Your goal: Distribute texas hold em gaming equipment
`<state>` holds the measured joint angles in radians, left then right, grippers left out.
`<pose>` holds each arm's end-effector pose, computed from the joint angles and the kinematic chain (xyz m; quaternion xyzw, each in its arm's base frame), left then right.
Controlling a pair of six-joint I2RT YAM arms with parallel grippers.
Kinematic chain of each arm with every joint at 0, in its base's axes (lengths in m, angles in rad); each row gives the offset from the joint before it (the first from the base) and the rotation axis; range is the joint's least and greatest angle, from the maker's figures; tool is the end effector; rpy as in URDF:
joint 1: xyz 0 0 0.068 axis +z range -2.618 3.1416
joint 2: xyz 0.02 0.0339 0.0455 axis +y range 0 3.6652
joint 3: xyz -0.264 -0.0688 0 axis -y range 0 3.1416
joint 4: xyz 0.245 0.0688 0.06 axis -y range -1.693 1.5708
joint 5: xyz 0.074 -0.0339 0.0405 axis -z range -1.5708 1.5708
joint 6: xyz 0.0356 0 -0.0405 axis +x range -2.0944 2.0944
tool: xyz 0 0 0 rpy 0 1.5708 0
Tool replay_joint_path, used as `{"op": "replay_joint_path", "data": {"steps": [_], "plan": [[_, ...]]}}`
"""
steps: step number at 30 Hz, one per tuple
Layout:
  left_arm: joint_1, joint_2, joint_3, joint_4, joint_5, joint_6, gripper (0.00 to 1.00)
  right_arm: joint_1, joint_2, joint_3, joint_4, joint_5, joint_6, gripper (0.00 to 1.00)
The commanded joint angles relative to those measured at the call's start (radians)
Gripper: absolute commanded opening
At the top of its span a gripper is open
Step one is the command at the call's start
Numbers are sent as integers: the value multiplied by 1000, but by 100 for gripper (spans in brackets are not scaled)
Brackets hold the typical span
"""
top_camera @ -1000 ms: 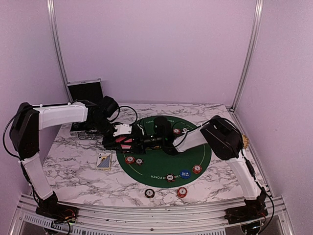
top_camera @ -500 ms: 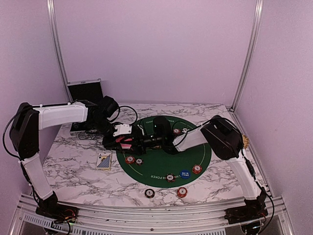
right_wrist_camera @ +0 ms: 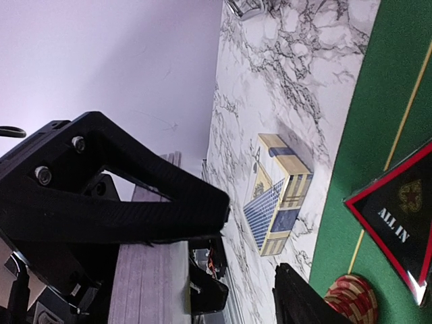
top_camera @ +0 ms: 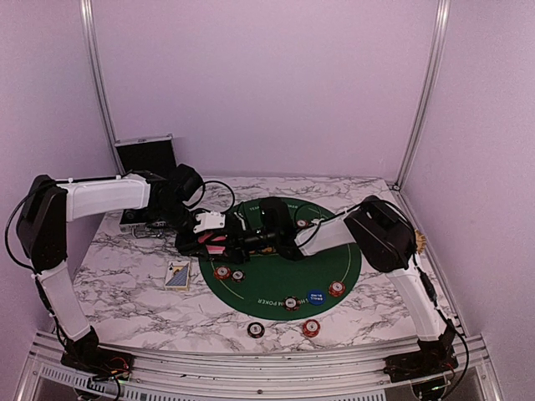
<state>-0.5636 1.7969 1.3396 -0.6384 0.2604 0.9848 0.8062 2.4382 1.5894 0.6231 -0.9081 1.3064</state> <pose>0.3122 -0.2081 0.2200 0.6956 0.6677 -0.0746 0.2546 0.3409 0.3960 0.1186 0.0908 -0.7487 -0.6562 0.0232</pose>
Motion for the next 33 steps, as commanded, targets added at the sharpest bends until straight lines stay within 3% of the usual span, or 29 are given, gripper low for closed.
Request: {"op": "replay_joint_path", "data": {"steps": [1, 13, 33], "plan": [[5, -39, -3, -16, 11, -11, 28, -14, -59, 28, -120, 31, -89, 60], [5, -51, -4, -25, 5, -22, 25, -20, -99, 35, -233, 43, -178, 56], [10, -39, -8, -25, -1, -38, 21, -19, -154, -16, -213, 27, -188, 56]]}}
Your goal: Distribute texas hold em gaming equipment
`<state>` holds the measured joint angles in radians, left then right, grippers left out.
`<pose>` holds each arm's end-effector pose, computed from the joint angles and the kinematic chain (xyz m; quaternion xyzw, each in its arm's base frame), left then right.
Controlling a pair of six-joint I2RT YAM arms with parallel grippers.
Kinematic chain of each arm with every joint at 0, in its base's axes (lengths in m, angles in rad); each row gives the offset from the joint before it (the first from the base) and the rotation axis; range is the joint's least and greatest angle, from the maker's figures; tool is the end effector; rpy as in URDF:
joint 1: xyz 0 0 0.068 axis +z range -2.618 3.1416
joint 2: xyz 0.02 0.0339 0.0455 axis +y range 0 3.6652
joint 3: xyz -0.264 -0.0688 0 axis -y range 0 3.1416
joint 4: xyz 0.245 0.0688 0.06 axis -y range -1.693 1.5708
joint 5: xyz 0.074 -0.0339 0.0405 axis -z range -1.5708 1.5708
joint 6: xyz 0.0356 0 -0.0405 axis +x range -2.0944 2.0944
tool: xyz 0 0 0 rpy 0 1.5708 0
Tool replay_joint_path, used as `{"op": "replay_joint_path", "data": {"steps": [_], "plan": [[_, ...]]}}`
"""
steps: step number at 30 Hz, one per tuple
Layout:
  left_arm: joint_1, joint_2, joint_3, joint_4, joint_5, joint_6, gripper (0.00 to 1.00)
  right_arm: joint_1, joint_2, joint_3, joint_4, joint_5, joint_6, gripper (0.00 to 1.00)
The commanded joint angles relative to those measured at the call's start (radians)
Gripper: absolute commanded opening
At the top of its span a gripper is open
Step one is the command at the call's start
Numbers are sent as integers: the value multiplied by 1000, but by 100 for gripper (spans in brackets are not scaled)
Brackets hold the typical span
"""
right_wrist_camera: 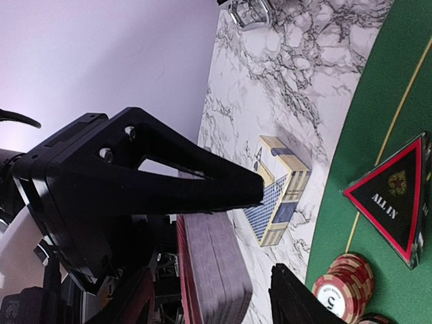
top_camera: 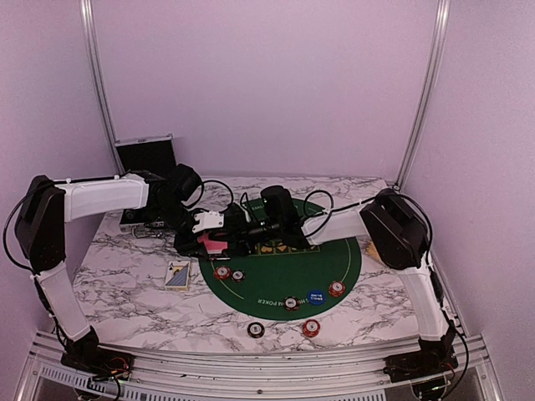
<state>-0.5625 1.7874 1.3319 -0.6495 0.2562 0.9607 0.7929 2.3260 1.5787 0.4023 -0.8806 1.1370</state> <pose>0.3098 -0.2059 0.2205 0.6873 0.6781 -0.0766 0.2490 0.3401 0.3843 0.1505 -0.1149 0.7710 0.6263 0.0097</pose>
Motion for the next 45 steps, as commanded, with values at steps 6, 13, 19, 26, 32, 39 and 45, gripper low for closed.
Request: {"op": "replay_joint_path", "data": {"steps": [6, 13, 19, 26, 32, 39, 45], "plan": [[16, -36, -4, -15, 2, -13, 20, -14, -42, -18, 2, 3, -24, 49], [21, -44, -4, -14, 6, -19, 19, -18, -57, -39, -25, 8, -49, 46], [24, -40, -9, -14, 2, -24, 19, -19, -90, -49, -46, 16, -75, 45], [26, -43, -5, -15, 2, -28, 18, -22, -110, -51, -74, 20, -97, 41], [27, -45, -10, -14, 1, -29, 17, -25, -129, -54, -117, 29, -125, 30], [27, -47, -5, -15, 2, -32, 16, -26, -129, -51, -165, 38, -157, 26], [27, -54, -5, -15, 9, -34, 16, -30, -125, -50, -173, 42, -160, 29]]}}
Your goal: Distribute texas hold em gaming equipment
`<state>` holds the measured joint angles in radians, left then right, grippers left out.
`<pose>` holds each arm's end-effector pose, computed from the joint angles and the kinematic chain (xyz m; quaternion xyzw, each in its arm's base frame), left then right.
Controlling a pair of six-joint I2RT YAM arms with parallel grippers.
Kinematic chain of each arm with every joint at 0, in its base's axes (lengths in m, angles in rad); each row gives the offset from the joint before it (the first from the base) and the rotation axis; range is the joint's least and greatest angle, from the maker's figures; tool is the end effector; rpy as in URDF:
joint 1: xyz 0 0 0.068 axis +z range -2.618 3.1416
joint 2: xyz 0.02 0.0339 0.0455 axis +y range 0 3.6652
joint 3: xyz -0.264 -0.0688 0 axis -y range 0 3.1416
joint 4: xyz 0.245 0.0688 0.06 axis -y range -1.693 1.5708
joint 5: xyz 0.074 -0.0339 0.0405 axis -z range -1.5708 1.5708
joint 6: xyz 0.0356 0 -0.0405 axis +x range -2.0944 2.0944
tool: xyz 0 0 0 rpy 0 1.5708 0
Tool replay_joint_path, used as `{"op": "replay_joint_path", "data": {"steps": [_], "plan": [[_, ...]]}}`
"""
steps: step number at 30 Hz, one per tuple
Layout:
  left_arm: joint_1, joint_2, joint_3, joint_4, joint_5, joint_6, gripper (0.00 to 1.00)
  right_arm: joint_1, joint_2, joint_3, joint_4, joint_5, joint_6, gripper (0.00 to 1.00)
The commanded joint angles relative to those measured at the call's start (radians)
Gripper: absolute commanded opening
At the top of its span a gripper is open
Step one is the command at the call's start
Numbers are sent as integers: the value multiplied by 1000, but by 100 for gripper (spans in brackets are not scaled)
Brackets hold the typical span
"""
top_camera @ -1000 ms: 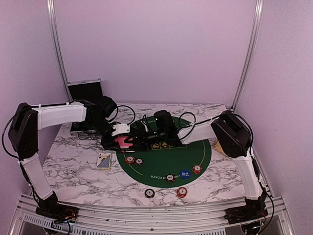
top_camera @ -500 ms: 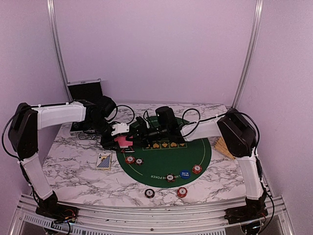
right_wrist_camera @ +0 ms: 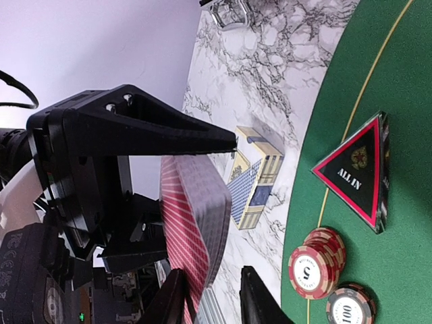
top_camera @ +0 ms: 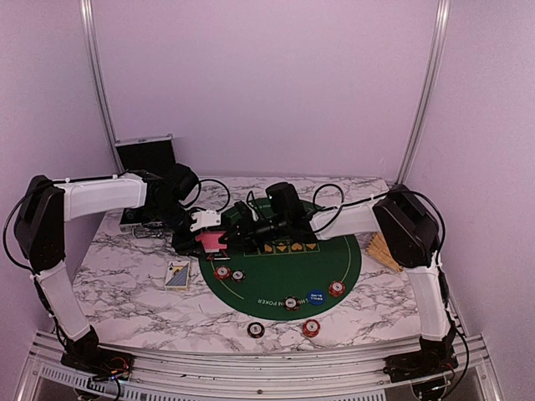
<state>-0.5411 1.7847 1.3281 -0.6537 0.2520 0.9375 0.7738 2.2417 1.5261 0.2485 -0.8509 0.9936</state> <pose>0.3131 -0.1985 0.2201 0.6720 0.6944 -0.0754 0.2461 0.3357 0.3654 0.1609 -0.1300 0.7947 0.5921 0.0312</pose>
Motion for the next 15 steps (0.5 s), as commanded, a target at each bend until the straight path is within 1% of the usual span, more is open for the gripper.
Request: {"op": "replay_joint_path", "data": {"steps": [1, 3, 6, 15], "plan": [[6, -50, 1, -11, 16, -12, 16, -11, -36, 7, -15, 11, -11, 34], [6, -47, 5, -9, 19, -15, 16, -8, -24, 20, -7, 9, -1, 43], [5, -44, 9, -10, 17, -16, 16, -4, -6, 28, 37, 0, 29, 48], [6, -34, 16, -11, 19, -19, 16, 23, 67, 92, 85, -18, 84, 51]]}}
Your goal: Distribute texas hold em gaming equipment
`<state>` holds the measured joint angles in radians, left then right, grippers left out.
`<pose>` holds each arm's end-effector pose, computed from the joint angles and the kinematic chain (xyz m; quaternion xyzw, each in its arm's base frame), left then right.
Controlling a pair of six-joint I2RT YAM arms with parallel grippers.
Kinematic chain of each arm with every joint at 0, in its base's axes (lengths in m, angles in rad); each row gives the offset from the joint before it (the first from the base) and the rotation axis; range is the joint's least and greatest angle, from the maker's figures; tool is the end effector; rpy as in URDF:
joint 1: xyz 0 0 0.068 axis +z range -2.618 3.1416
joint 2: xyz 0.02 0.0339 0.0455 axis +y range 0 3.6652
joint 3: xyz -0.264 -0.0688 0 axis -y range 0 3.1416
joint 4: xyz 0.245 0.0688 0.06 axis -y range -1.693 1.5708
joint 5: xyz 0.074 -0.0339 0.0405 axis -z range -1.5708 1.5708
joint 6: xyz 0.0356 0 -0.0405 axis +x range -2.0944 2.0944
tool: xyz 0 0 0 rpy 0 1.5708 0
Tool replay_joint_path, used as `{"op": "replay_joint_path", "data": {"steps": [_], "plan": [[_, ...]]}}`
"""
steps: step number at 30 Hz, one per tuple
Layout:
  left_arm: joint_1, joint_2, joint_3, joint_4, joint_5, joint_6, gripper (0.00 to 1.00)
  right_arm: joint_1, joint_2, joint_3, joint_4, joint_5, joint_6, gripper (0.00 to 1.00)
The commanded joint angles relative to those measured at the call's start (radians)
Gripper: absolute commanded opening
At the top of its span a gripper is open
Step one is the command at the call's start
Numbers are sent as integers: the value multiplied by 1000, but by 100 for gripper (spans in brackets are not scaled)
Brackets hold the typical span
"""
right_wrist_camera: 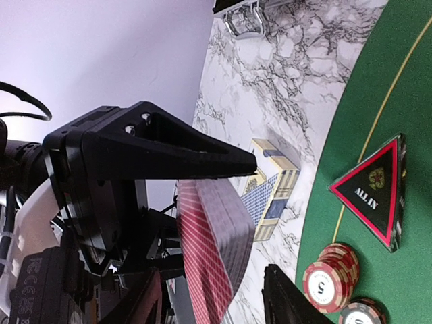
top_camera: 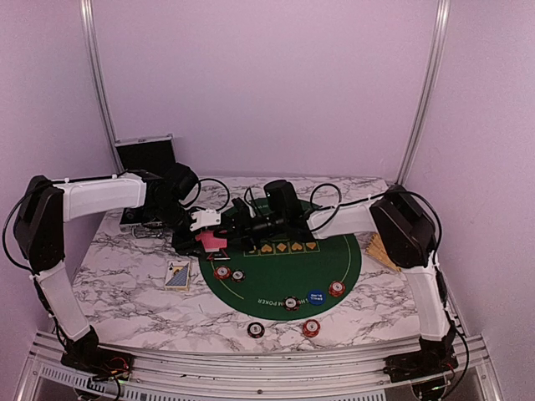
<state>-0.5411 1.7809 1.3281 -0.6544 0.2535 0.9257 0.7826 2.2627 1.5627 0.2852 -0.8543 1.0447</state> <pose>0.3126 -0.1983 0.2215 0.6678 0.6978 -0.0772 0.2472 0.3382 0.3741 0.1656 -0.1248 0.7853 0.6057 0.0290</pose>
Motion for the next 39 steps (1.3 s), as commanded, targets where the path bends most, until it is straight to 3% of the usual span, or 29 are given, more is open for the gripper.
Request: {"op": "replay_joint_path", "data": {"steps": [1, 10, 25, 39], "plan": [[6, -30, 17, -9, 17, -7, 15, 15, 55, 63, 49, -15, 38, 51], [6, -30, 16, -10, 15, -8, 15, 20, 104, 101, 67, -11, 67, 52], [6, -31, 8, -10, 6, -6, 13, -14, -14, -20, -36, 50, -44, 44], [7, -29, 3, -10, 2, -10, 12, -18, -62, -44, -67, 60, -72, 21]]}}
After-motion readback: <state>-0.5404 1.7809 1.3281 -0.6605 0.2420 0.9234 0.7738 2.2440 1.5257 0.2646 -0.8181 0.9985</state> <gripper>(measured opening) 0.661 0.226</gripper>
